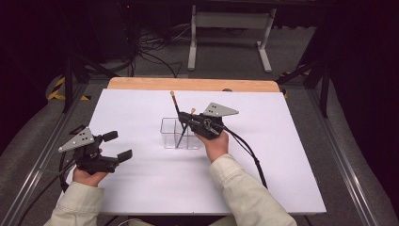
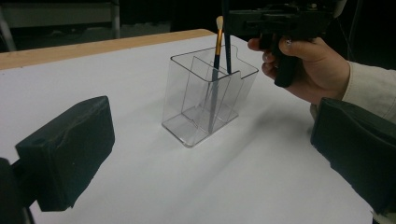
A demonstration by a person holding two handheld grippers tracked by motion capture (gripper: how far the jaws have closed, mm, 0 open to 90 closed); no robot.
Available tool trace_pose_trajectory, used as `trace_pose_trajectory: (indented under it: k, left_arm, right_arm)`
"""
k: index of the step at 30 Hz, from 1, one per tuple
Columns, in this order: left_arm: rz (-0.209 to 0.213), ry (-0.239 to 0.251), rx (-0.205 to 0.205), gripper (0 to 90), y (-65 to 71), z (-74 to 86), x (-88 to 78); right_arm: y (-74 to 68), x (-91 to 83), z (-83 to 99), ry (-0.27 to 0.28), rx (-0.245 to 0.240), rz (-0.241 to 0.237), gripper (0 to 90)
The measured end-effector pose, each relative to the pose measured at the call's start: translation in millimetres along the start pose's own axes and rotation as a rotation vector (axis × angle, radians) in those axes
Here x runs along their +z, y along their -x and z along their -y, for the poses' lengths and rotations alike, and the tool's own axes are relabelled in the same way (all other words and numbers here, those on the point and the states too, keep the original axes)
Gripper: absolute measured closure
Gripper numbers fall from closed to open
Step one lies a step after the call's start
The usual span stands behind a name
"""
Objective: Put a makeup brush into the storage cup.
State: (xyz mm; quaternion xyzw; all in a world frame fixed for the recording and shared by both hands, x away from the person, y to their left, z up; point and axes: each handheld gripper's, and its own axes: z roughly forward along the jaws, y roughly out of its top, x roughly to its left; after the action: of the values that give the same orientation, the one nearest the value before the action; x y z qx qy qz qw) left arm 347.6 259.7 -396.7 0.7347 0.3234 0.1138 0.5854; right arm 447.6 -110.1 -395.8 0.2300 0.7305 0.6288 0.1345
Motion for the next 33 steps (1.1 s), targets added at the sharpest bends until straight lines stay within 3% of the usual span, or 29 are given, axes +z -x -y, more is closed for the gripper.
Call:
trace_pose_trajectory:
  k: [15, 33]
  left_arm:
    - [0.004, 0.001, 0.005, 0.6, 0.1, -0.3, 0.9]
    - [0.005, 0.003, 0.005, 0.5, 0.0, -0.8, 2.0]
  right_arm:
    - [3.4, -0.8, 15.2, -0.032, 0.024, 0.008, 83.2]
    - [-1.7, -0.4, 19.2, -0.041, 0.030, -0.007, 83.0]
